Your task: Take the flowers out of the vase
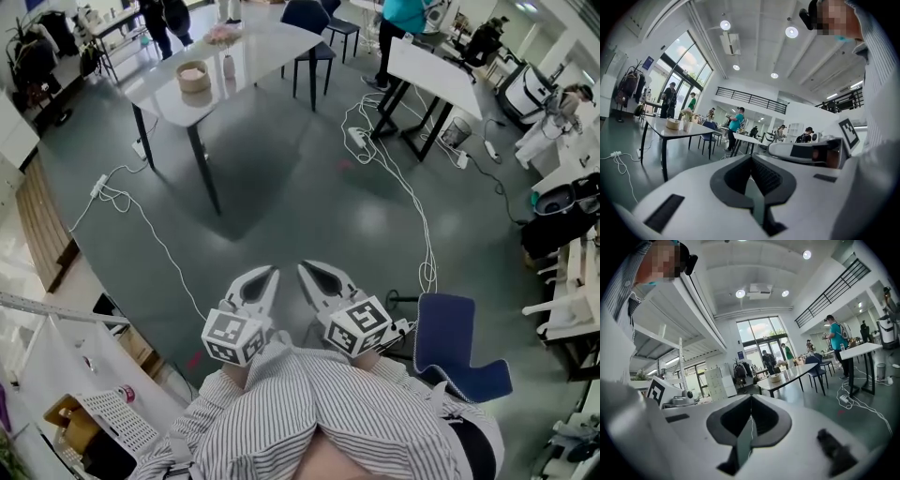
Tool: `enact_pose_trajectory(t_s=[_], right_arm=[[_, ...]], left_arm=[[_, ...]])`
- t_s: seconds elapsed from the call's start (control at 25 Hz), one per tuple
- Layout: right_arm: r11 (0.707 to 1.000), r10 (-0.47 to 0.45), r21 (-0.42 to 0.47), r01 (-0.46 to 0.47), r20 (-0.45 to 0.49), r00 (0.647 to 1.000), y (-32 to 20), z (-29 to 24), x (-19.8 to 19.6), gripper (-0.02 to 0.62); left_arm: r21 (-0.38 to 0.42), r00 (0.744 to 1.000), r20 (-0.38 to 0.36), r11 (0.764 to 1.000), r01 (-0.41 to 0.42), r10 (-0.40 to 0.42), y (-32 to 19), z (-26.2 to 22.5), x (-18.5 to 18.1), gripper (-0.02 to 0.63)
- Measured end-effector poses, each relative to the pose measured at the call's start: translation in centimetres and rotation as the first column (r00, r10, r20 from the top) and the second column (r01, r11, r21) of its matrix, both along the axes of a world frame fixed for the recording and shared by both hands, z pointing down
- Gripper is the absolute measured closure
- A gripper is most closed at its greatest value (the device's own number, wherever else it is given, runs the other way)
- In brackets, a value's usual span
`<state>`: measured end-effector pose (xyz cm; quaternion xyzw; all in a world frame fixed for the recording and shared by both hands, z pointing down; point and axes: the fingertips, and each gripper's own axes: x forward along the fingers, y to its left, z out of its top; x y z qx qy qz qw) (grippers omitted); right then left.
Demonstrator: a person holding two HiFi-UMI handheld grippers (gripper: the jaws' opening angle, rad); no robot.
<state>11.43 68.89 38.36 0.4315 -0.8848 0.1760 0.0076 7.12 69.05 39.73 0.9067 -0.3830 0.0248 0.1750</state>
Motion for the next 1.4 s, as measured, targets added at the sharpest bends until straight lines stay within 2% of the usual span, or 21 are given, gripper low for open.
enact_pose_trajectory(t_s=[0.28, 0.6, 0.92, 1.24, 1.4], right_arm=[[0.999, 0.029, 0.013, -0.029, -0.003, 1.0, -3.5, 0.2, 1.1, 0.58], [0.999, -0.001, 0.039, 0.002, -0.026, 1.0, -10.1, 0.5, -1.4, 0.58], [0.995, 0.005, 0.098, -0.001, -0.044, 0.999, -21.2, -1.6, -4.6, 0.58], [0.995, 0.016, 0.103, -0.008, -0.068, 0.998, -30.1, -1.8, -8.3, 0.58], [0.997, 0.008, 0.08, -0.002, -0.074, 0.997, -32.4, -1.3, -10.0, 0.58]], left_arm=[[-0.014, 0.999, -0.019, 1.0, -0.026, 0.026, -2.7, 0.1, 0.1, 0.594], [-0.011, 0.998, -0.035, 0.998, -0.057, 0.057, -9.3, 0.8, -0.2, 0.594], [0.048, 0.998, -0.017, 0.997, -0.062, 0.063, -20.4, -1.2, -3.5, 0.594], [0.06, 0.997, -0.018, 0.996, -0.07, 0.071, -29.5, -1.7, -7.8, 0.594], [0.04, 0.997, -0.031, 0.997, -0.07, 0.071, -32.1, -1.2, -9.4, 0.594]])
